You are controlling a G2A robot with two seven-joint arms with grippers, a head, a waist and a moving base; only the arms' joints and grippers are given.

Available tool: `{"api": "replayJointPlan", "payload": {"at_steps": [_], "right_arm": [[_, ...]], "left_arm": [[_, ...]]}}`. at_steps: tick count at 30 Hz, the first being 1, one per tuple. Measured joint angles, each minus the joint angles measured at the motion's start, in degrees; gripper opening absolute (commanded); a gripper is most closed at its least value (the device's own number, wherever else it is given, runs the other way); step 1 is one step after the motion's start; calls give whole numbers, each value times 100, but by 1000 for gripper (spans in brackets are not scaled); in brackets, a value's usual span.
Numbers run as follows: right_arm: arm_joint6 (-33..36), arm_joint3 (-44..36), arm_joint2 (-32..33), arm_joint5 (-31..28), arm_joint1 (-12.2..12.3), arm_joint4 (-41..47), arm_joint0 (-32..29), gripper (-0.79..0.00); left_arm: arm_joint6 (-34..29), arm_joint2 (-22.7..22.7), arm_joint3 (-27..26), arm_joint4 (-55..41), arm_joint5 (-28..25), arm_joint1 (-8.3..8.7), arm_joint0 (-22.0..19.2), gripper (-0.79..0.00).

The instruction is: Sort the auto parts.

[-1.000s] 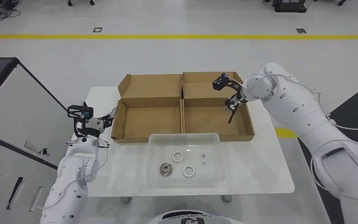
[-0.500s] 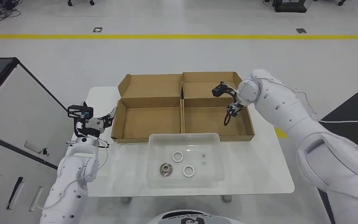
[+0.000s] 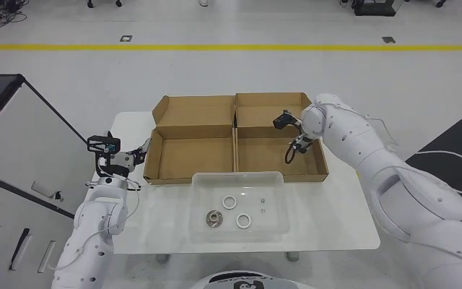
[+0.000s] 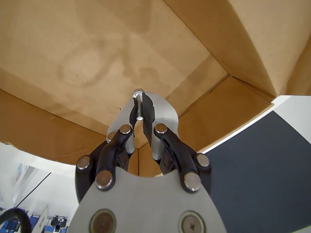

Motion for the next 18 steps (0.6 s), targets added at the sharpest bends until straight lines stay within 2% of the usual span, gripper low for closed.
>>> {"api": "replayJointPlan", "payload": {"at_steps": [9,18], "right_arm": [[-82,418,-49,-99,-219,-52,37,-776],[-121,694,-49,-196,-370,-95,73,-443]], "left_arm": [[0,0,0,0,0,0,0,0],[0,0,0,0,0,0,0,0]]}}
